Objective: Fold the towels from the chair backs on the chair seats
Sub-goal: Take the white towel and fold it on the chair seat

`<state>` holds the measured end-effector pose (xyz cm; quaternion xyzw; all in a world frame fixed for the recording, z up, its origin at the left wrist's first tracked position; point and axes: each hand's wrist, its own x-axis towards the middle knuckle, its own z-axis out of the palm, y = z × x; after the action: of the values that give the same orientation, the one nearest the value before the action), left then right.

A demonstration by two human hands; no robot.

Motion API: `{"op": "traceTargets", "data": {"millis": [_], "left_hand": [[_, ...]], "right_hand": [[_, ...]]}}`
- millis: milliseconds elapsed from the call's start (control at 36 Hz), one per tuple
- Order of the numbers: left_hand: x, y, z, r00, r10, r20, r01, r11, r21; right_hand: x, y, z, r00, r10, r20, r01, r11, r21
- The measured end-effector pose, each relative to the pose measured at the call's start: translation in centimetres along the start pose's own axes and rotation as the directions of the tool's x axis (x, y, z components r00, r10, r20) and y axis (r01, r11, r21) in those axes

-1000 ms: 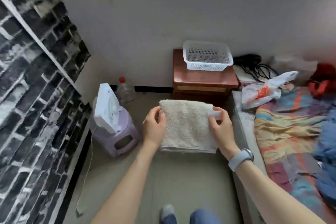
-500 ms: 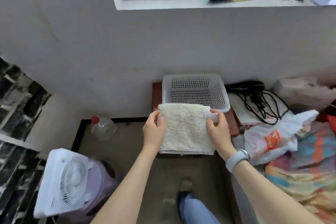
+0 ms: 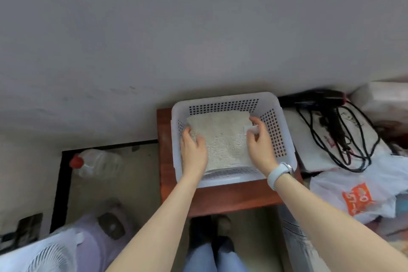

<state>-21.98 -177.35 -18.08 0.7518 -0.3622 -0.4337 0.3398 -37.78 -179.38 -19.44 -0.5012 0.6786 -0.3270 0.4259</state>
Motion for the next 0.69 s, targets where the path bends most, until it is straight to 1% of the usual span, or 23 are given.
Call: {"op": "traceTargets", "data": {"millis": [56,83,111,139,167,222,250,278,306,333,361,389,417,444,500,556,611,667,694], "left_hand": [[0.8,-0.4,0.9,0.999,-0.028,0.022,0.027,0.997,0.071],[1.0,-0.5,1.4,0.999,-0.043,0.033,0.038,0.990,0.135],[1.1,-0.7,1.7,0.998,-0.044,0.033,0.036,0.978,0.205],[1.0,-0.8,1.9,1.000,-0.017,0.024,0.010,0.963,0.270],[0.8,-0.9,2.1,0.999,0.045,0.016,-0.048,0.942,0.333],[0.8,-1.2,2.3,0.975,0.218,0.051,-0.216,0.854,0.473],[1.0,-1.5,2.4,0.955,0.280,0.100,-0.288,0.789,0.543],[1.4,-1.8,2.4,0.939,0.305,0.159,-0.337,0.722,0.604],[2.0,-2.1,2.5,0.930,0.296,0.217,-0.363,0.661,0.656],[2.6,-2.4,2.5,0.928,0.258,0.268,-0.371,0.610,0.700],[3.3,-2.8,2.5,0.929,0.200,0.310,-0.368,0.567,0.737],[3.9,-3.2,2.5,0.928,0.130,0.349,-0.363,0.530,0.767],[4.5,-3.6,2.4,0.921,0.059,0.386,-0.363,0.493,0.791],[4.9,-4.0,2.3,0.908,0.004,0.418,-0.374,0.455,0.808],[5.5,-4.7,2.3,0.887,-0.049,0.459,-0.411,0.368,0.834],[5.6,-4.7,2.5,0.887,-0.079,0.455,-0.417,0.289,0.862],[5.6,-4.2,2.8,0.894,-0.110,0.435,-0.403,0.232,0.886],[5.5,-3.2,2.9,0.897,-0.122,0.426,-0.392,0.226,0.892],[5.3,-2.6,2.8,0.899,-0.104,0.425,-0.389,0.252,0.886]], "right_hand": [[1.2,1.5,0.8,1.000,0.012,0.023,-0.011,0.999,-0.031],[1.6,2.1,1.2,0.999,0.015,0.050,-0.011,0.998,-0.062],[2.1,2.5,1.4,0.996,0.023,0.085,-0.014,0.995,-0.103],[2.4,2.8,1.7,0.992,0.033,0.119,-0.014,0.989,-0.150],[2.7,3.0,1.9,0.990,0.039,0.133,-0.012,0.979,-0.204],[2.9,3.4,2.3,0.997,0.003,0.078,0.027,0.925,-0.380],[2.8,3.4,2.4,0.997,-0.059,0.051,0.077,0.860,-0.504],[2.7,3.3,2.6,0.988,-0.144,0.062,0.152,0.779,-0.609],[2.6,3.3,2.9,0.967,-0.222,0.124,0.247,0.697,-0.673],[2.4,3.3,3.2,0.936,-0.273,0.220,0.347,0.619,-0.705],[2.4,3.3,3.4,0.900,-0.282,0.333,0.435,0.544,-0.717],[2.5,3.6,3.7,0.868,-0.240,0.435,0.496,0.478,-0.725],[2.7,4.0,4.0,0.846,-0.153,0.511,0.522,0.432,-0.735],[2.9,4.5,4.2,0.831,-0.058,0.553,0.526,0.405,-0.748],[3.2,5.4,4.6,0.818,0.042,0.574,0.519,0.376,-0.767],[3.5,5.6,5.1,0.811,0.076,0.580,0.520,0.359,-0.775],[3.6,5.1,5.3,0.804,0.112,0.584,0.520,0.344,-0.782],[3.7,4.2,5.2,0.803,0.135,0.581,0.509,0.353,-0.785],[3.6,3.5,5.0,0.809,0.123,0.574,0.499,0.373,-0.782]]}}
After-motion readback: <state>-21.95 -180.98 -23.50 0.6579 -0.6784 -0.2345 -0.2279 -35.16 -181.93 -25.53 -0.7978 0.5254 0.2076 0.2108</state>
